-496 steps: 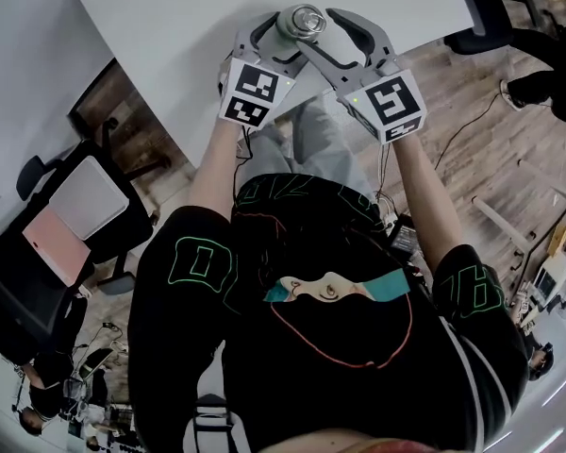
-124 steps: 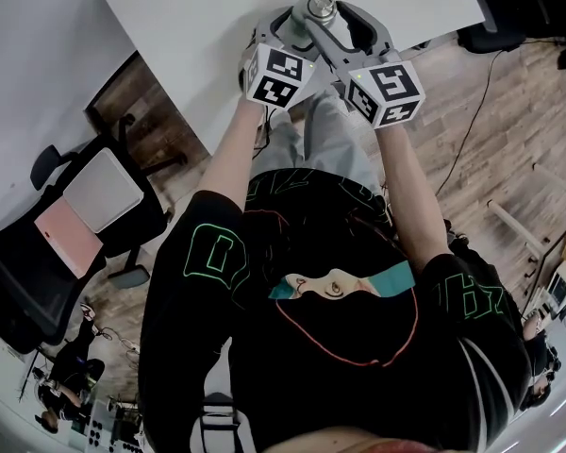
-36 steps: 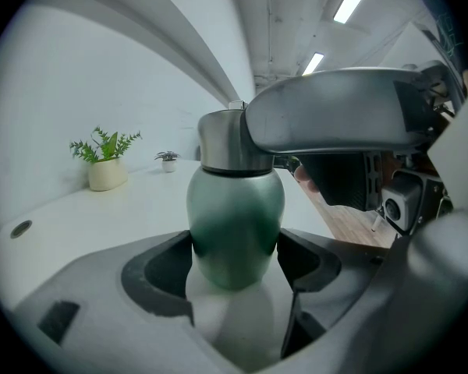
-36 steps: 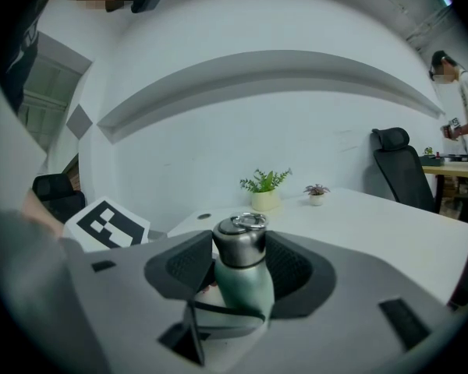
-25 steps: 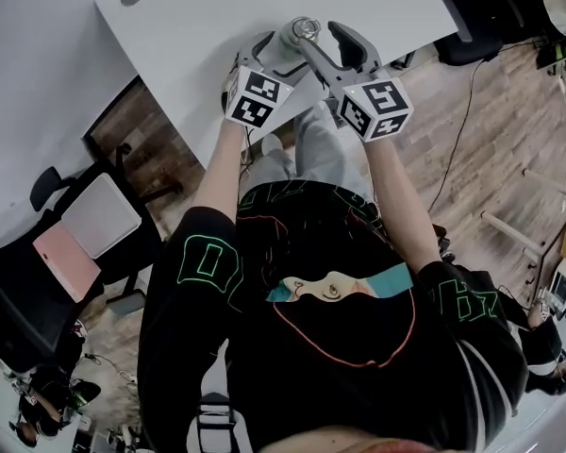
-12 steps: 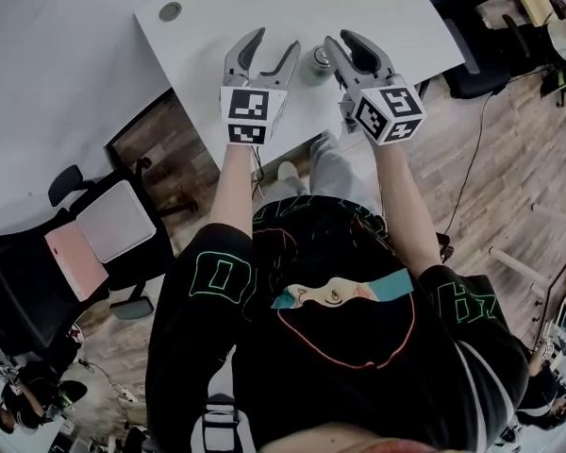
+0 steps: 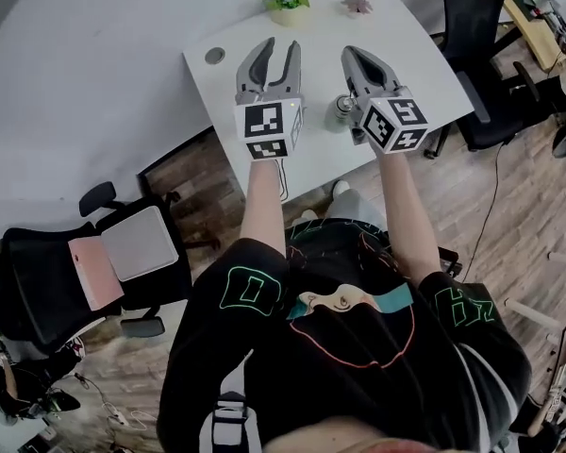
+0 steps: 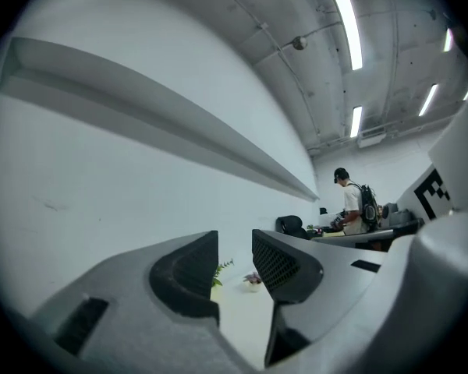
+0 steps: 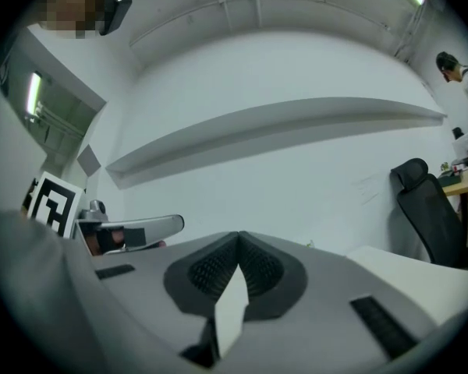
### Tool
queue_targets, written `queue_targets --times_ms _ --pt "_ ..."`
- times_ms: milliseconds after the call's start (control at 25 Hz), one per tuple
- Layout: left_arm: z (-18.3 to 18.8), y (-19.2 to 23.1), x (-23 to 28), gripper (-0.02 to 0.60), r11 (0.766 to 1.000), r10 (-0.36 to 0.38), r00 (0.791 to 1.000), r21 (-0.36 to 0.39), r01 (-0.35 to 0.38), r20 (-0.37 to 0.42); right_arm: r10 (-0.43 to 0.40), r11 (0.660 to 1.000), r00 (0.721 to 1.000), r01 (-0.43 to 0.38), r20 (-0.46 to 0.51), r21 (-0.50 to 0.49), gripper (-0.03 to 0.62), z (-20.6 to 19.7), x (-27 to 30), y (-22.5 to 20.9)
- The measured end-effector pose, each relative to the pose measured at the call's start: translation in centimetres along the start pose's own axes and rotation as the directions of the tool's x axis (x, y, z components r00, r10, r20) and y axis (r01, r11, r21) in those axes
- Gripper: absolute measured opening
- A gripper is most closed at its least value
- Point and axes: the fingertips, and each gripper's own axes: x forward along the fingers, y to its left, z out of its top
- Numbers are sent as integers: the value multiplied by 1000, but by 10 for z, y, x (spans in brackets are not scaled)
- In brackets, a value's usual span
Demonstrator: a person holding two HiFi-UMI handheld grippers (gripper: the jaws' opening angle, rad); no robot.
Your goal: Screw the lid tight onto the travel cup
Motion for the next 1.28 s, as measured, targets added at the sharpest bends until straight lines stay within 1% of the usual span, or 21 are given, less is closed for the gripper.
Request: queue_targets --times_ms 40,200,240,360,480,600,720,800,920,1280 --pt "7 4 0 134 1000 27 999 -4 -27 17 9 1000 1000 -9 7 -1 5 6 3 1" --pt "33 19 0 17 991 136 988 9 -137 68 87 996 996 -86 28 -29 5 34 12 13" --pt "40 22 0 9 987 157 984 8 -159 80 99 994 995 -98 33 -40 5 41 16 15" --pt "56 30 2 8 976 214 973 6 -216 89 123 991 991 -121 44 -53 5 59 27 18" --pt "57 40 3 8 956 292 955 16 -293 49 133 989 991 -130 33 -72 5 71 39 18" --pt "57 45 5 8 942 335 942 29 -335 28 122 989 992 -119 36 -82 5 86 46 16" --pt "58 52 2 8 930 366 930 19 -366 21 98 988 995 -93 34 -124 5 98 55 12" --pt "58 58 0 8 923 383 924 26 -383 18 95 987 995 -91 27 -135 5 100 63 11" --pt "57 62 1 8 912 406 914 61 -406 13 109 983 994 -106 13 -149 5 97 71 12" --pt "58 71 8 8 893 444 895 71 -445 26 148 979 989 -148 -12 -142 5 88 86 2"
